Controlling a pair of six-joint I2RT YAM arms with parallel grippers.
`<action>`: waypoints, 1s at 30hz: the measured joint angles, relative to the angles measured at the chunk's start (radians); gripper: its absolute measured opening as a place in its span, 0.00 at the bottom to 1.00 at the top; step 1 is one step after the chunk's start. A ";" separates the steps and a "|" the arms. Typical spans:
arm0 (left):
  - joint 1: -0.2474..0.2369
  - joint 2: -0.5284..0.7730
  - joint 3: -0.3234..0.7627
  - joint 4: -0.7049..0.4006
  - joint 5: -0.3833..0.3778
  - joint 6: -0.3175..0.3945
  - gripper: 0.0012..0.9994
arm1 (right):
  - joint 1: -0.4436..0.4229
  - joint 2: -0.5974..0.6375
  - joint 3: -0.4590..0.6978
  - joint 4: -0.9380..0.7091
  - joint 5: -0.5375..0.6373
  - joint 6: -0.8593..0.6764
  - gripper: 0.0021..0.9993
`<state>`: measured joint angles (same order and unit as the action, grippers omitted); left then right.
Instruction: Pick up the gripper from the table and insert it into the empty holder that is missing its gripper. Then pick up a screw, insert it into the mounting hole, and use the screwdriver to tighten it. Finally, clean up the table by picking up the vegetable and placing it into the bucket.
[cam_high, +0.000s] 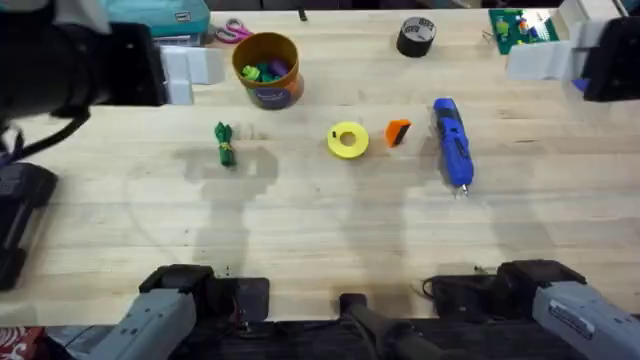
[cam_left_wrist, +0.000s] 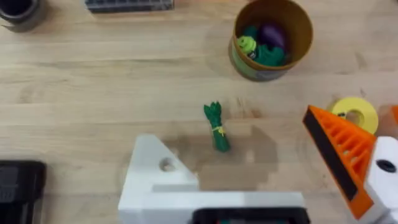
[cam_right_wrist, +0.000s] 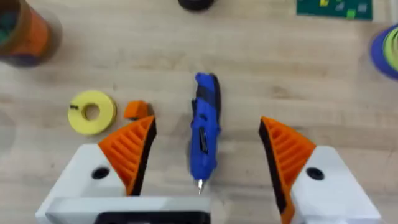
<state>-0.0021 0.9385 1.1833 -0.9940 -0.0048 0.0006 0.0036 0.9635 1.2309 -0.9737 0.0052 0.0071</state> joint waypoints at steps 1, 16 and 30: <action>0.000 0.029 0.011 -0.019 0.000 0.000 0.99 | 0.000 0.023 0.013 -0.029 0.000 0.000 1.00; 0.000 0.276 0.018 -0.125 0.004 0.000 0.99 | 0.000 0.143 0.025 -0.119 0.000 0.000 1.00; 0.124 0.364 -0.004 -0.181 0.016 -0.175 0.99 | 0.000 0.143 0.025 -0.119 0.000 0.000 1.00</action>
<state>0.1223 1.3028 1.1796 -1.1748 0.0109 -0.1742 0.0036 1.1065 1.2560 -1.0931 0.0055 0.0071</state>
